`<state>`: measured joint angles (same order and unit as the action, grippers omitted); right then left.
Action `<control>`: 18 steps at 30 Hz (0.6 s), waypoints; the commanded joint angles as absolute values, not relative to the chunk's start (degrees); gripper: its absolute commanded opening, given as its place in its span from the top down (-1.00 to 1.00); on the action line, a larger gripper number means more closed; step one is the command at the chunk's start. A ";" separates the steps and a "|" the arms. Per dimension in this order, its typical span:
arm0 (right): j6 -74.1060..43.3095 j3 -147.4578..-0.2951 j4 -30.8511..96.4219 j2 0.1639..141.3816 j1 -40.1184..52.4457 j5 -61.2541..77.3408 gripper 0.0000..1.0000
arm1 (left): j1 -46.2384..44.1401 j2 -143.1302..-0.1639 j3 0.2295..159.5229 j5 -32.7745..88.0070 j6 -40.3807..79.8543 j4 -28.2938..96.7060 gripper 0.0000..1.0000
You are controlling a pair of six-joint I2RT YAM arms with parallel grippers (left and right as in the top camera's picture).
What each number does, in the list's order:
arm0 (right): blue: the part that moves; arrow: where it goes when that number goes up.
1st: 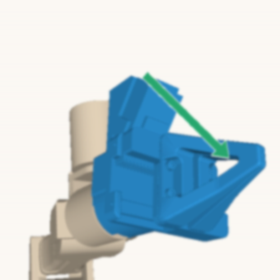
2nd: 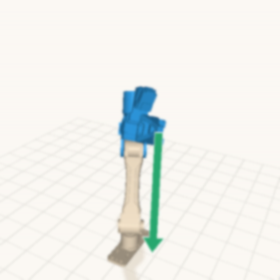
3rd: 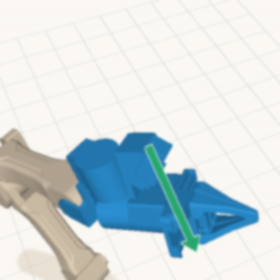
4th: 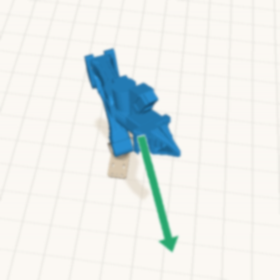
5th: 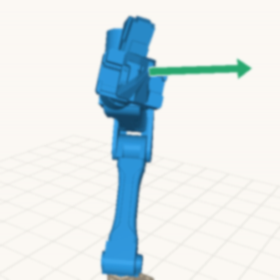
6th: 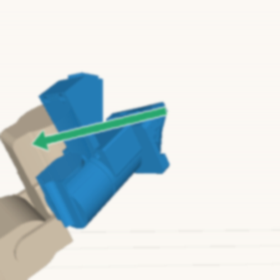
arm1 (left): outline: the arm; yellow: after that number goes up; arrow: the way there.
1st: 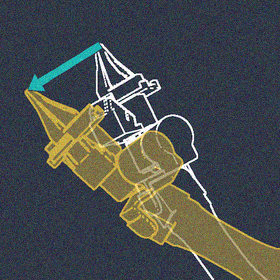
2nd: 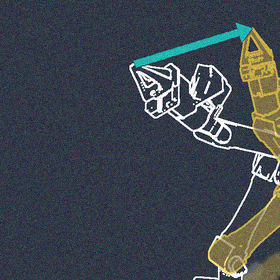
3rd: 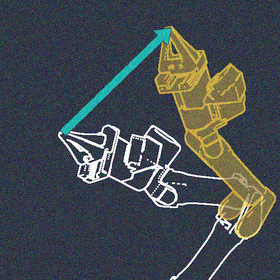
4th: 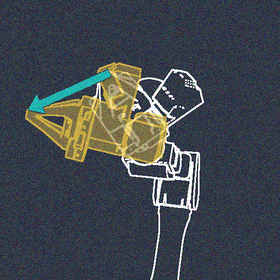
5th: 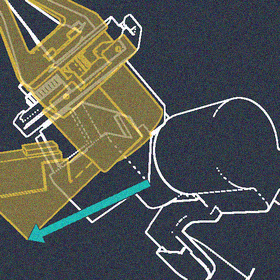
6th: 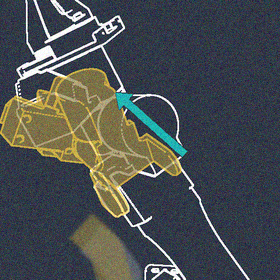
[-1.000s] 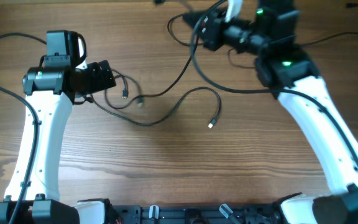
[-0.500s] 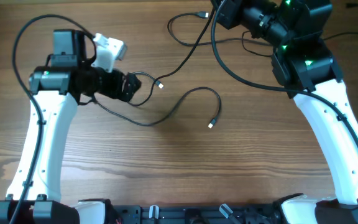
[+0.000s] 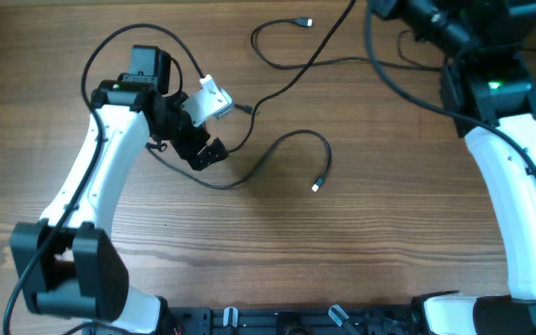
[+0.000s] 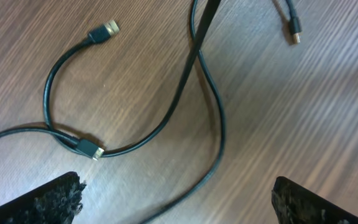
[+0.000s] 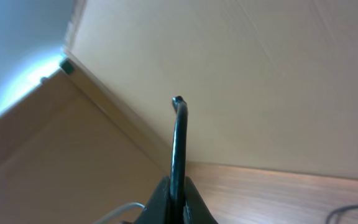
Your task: Untangle cables
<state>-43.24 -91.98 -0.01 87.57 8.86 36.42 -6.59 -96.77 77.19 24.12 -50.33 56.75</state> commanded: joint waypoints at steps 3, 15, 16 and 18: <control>-52.95 -93.86 -5.61 87.11 8.16 44.93 0.91 | -9.41 -103.26 76.69 25.08 -53.82 52.40 -1.00; -55.68 -93.86 -6.81 87.11 8.16 46.13 0.91 | -12.75 -107.94 76.69 32.53 -43.70 42.68 -0.96; -55.66 -93.86 -6.81 87.11 8.08 46.13 0.92 | -12.75 -107.94 76.69 32.53 -40.36 42.11 -0.95; -55.59 -93.86 -6.50 87.11 7.46 46.15 0.91 | -12.69 -107.92 76.71 32.53 -31.44 41.04 -0.96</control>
<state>-54.65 -92.09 -6.46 87.57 8.05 45.01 -12.71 -107.26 77.08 29.39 -45.89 42.26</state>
